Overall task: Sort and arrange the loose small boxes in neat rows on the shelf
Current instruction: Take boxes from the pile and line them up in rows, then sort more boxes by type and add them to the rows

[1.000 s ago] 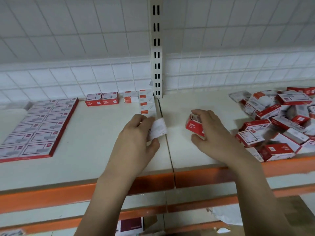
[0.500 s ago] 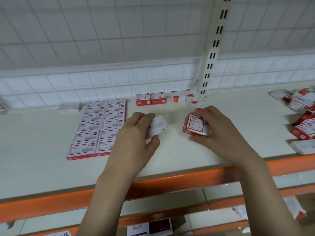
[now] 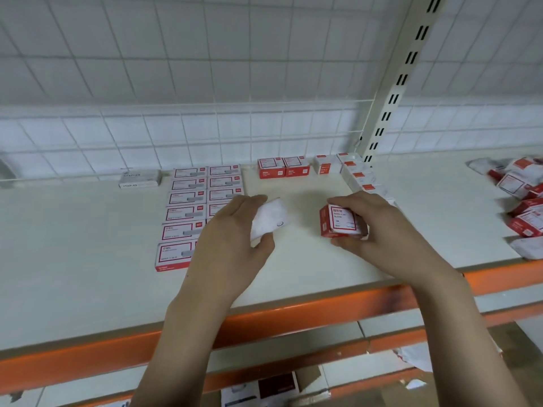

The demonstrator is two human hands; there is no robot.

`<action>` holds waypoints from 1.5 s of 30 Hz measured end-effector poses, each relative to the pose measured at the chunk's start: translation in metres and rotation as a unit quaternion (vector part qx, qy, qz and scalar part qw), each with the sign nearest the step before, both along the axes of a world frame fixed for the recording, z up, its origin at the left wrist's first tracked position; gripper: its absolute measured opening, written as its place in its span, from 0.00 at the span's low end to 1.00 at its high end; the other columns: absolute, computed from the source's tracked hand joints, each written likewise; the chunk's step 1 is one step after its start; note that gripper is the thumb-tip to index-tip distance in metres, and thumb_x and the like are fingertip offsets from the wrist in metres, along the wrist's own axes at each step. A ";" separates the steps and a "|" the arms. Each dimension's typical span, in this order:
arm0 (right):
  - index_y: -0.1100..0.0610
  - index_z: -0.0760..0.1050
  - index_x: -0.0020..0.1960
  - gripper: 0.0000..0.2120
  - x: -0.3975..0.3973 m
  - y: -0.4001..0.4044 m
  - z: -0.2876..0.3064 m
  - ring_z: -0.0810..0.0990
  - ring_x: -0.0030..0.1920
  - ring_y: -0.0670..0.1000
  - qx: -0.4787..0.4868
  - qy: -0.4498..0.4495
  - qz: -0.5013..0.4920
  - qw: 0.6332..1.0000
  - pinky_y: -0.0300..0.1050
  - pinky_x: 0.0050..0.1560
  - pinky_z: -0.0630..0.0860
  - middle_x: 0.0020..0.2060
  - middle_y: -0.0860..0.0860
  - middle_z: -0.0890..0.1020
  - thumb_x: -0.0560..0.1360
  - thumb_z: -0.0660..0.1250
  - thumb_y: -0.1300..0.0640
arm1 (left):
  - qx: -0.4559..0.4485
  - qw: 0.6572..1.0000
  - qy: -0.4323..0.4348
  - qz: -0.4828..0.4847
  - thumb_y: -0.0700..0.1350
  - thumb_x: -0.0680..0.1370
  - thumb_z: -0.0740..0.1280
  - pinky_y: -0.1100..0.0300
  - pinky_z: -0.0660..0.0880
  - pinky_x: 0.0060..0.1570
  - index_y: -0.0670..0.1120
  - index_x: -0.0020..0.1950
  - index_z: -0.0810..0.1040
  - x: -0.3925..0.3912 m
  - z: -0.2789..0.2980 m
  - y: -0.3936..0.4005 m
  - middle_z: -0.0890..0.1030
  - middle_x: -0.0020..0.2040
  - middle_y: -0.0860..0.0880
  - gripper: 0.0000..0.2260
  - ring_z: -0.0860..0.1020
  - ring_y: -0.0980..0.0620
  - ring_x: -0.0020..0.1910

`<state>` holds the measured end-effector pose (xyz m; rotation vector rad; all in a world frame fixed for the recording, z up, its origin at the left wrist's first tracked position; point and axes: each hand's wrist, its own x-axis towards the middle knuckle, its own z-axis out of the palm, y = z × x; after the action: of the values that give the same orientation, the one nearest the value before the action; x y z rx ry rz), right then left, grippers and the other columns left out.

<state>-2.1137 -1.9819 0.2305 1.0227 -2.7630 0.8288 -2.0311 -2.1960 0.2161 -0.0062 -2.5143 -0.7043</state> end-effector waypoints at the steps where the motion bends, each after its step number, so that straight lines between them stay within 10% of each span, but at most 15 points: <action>1: 0.54 0.72 0.64 0.26 -0.001 -0.001 0.000 0.70 0.54 0.45 0.001 -0.003 -0.006 1.000 0.21 0.53 0.59 0.54 0.47 0.76 0.68 0.74 0.60 | 0.003 1.000 0.000 0.000 0.39 0.70 0.70 0.62 0.68 0.46 0.43 0.63 0.75 -0.001 0.000 -0.001 0.79 0.54 0.47 0.21 0.78 0.47 0.49; 12: 0.52 0.73 0.57 0.21 -0.031 -0.011 -0.008 0.74 0.52 0.49 -0.015 -0.035 -0.006 0.999 0.42 0.53 0.70 0.49 0.45 0.77 0.67 0.75 0.59 | -0.018 1.000 -0.008 0.017 0.39 0.69 0.70 0.60 0.69 0.45 0.42 0.59 0.76 -0.021 0.002 -0.011 0.79 0.52 0.46 0.19 0.77 0.45 0.48; 45: 0.54 0.70 0.66 0.22 -0.128 -0.053 -0.018 0.72 0.61 0.52 0.123 -0.051 0.050 0.990 0.40 0.58 0.65 0.60 0.53 0.75 0.74 0.68 0.57 | -0.025 0.999 -0.005 0.021 0.37 0.68 0.73 0.61 0.67 0.44 0.40 0.57 0.78 -0.067 0.004 -0.016 0.74 0.49 0.46 0.18 0.75 0.47 0.45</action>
<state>-2.2416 -2.0353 0.2124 1.1977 -2.9797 0.5758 -2.0986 -2.2121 0.2203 0.0318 -2.5338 -0.6260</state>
